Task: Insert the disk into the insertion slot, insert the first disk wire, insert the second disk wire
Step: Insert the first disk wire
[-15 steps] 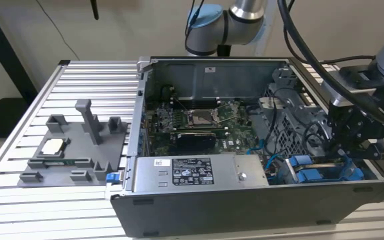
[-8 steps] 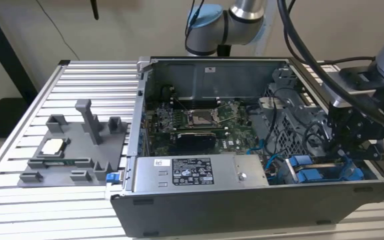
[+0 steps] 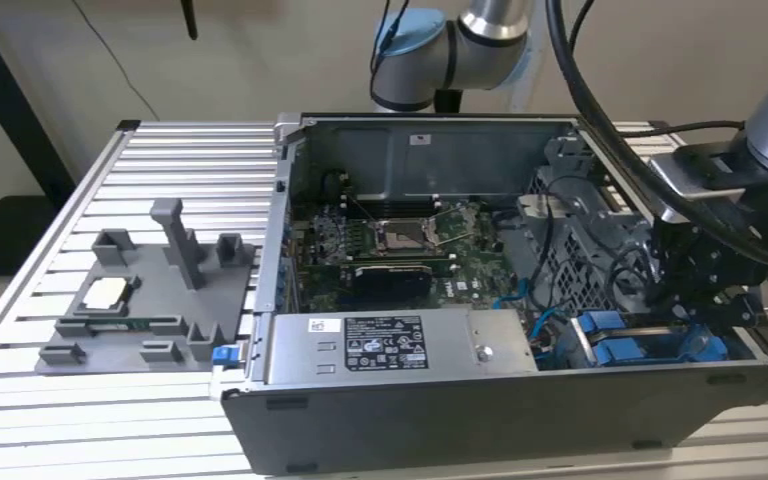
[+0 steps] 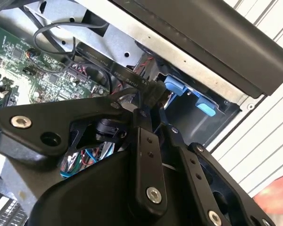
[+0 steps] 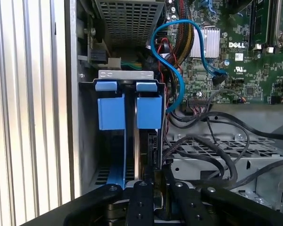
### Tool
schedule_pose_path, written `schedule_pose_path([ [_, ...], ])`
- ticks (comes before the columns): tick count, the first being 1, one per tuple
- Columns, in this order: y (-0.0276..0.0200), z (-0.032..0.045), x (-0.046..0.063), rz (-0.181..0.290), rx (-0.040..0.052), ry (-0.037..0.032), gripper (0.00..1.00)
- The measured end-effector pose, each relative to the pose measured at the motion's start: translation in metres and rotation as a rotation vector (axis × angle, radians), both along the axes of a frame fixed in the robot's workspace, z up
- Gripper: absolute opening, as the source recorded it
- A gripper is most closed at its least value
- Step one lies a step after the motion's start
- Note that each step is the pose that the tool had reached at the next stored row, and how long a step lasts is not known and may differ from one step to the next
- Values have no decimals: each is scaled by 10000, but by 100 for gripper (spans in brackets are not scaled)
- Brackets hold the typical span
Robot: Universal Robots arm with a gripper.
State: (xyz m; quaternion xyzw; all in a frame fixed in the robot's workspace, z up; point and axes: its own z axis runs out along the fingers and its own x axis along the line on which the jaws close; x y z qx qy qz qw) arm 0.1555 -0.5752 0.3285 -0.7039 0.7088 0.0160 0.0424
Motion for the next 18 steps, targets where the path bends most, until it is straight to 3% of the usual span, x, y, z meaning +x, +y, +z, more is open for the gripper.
schedule_pose_path([
  [1, 0, 2, 1, 1, -1, 1, 21],
  [2, 0, 16, 1, 2, 7, 7, 27],
  [9, 0, 261, 0, 0, -3, 16, 27],
  [18, 0, 430, 0, 0, -4, 16, 27],
])
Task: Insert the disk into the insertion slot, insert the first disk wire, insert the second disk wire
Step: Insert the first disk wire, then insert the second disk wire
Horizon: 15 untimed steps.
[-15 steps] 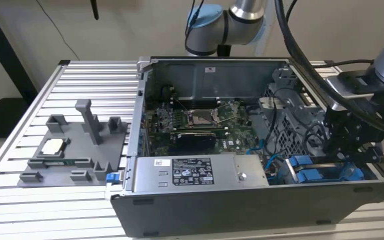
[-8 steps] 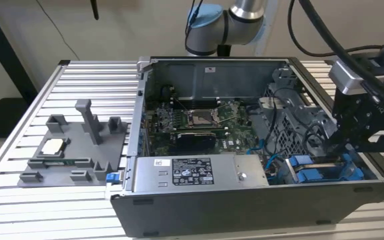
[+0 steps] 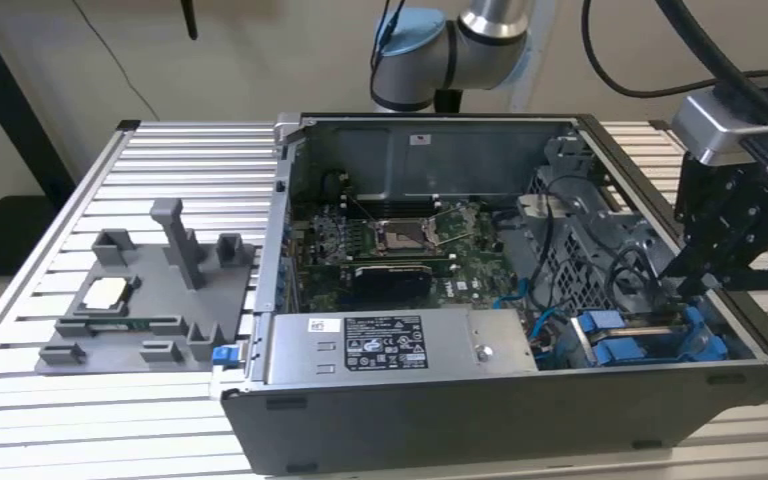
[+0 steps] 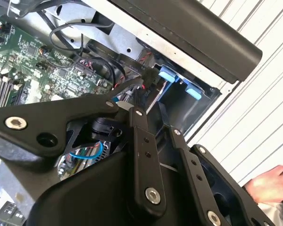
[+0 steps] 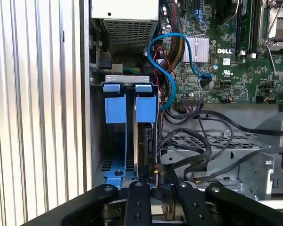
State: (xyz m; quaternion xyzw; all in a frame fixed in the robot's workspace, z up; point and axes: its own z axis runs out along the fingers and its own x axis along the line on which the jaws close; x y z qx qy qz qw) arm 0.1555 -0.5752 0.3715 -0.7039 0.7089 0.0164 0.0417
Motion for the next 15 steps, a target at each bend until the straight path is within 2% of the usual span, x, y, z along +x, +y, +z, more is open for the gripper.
schedule_pose_path([
  [2, 0, 21, 0, 0, 2, 0, 27],
  [10, 0, 25, -1, 0, -1, 0, 27],
  [15, 0, 78, -1, 0, 0, 0, 27],
])
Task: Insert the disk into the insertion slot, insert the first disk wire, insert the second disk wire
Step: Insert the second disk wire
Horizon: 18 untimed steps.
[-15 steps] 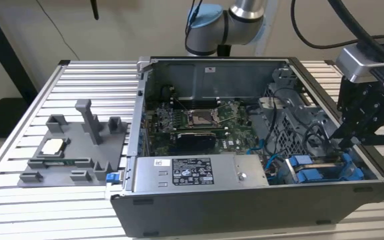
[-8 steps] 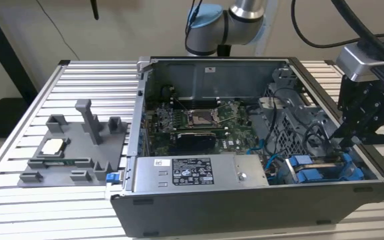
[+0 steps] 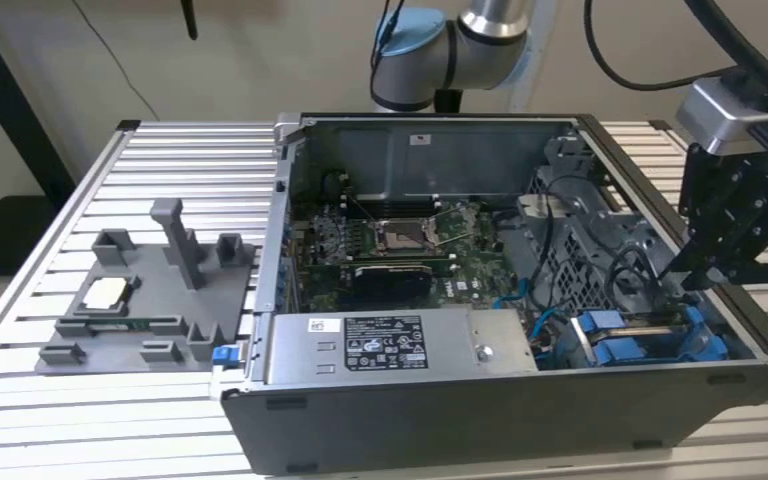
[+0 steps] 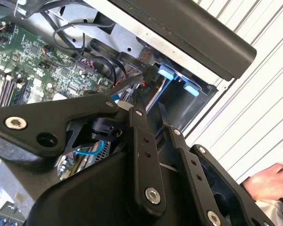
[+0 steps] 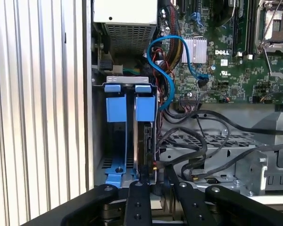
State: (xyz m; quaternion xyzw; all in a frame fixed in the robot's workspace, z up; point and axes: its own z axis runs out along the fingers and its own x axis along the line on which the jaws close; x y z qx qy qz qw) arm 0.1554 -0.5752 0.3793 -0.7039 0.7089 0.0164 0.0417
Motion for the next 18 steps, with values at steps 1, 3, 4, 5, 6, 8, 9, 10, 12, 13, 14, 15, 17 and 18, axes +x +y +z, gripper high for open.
schedule_pose_path([
  [1, 0, 2, 0, 0, 1, 0, 27],
  [3, 1, 2, 0, 0, 1, 0, 27],
  [4, 1, 3, 3, 1, 0, 0, 27],
  [5, 2, 5, 7, 2, -3, 0, 27],
  [6, 2, 5, 13, 1, -3, 0, 27],
  [8, 2, 4, 25, 0, 3, 0, 27],
  [9, 3, 4, 33, 0, 8, 0, 27],
  [10, 4, 4, 43, 0, 14, 0, 27],
  [12, 4, 3, 70, 0, 33, 0, 27],
  [13, 5, 4, 86, 1, 44, 0, 27],
  [14, 6, 4, 103, 1, 57, 0, 27],
  [15, 6, 4, 122, 1, 73, 0, 27],
  [17, 8, 4, 158, 1, 109, 0, 27],
  [18, 8, 3, 178, 1, 134, 0, 27],
])
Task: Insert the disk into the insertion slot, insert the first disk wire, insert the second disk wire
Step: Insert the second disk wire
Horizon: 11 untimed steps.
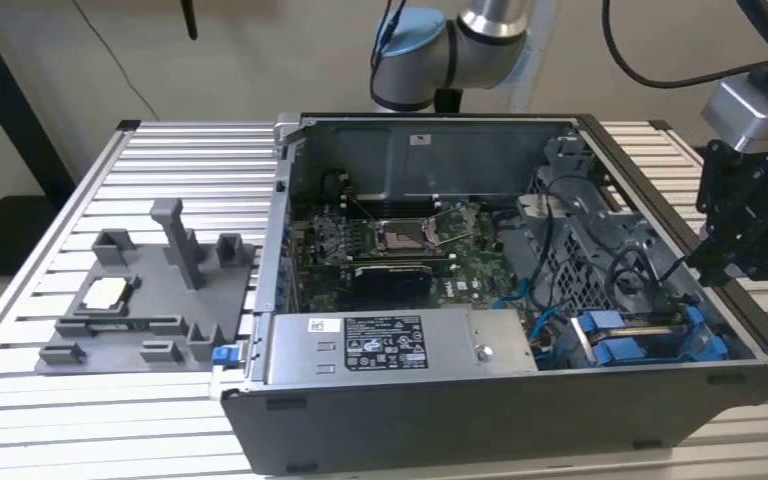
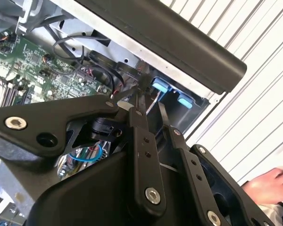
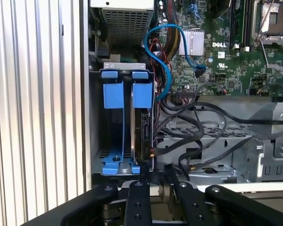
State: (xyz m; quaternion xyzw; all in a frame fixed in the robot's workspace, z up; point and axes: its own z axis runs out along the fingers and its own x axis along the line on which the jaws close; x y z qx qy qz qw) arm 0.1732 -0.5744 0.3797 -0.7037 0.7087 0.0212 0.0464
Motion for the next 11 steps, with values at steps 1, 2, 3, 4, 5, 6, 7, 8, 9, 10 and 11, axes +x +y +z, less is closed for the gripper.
schedule_pose_path([
  [1, 0, 0, 15, 0, 29, 0, 27],
  [2, 0, 1, 24, 0, 42, 2, 27],
  [3, 0, 10, 30, 0, 43, 9, 27],
  [4, 0, 15, 35, 0, 43, 17, 27],
  [5, 0, 14, 37, -1, 52, 18, 27],
  [6, 1, 13, 39, -1, 61, 18, 27],
  [7, 1, 12, 41, 0, 74, 18, 27],
  [8, 0, 10, 43, 0, 98, 18, 27],
  [9, 1, 9, 44, 0, 116, 18, 27],
  [10, 1, 7, 46, -1, 126, 18, 27],
  [11, 2, 6, 48, 0, 127, 18, 27],
])
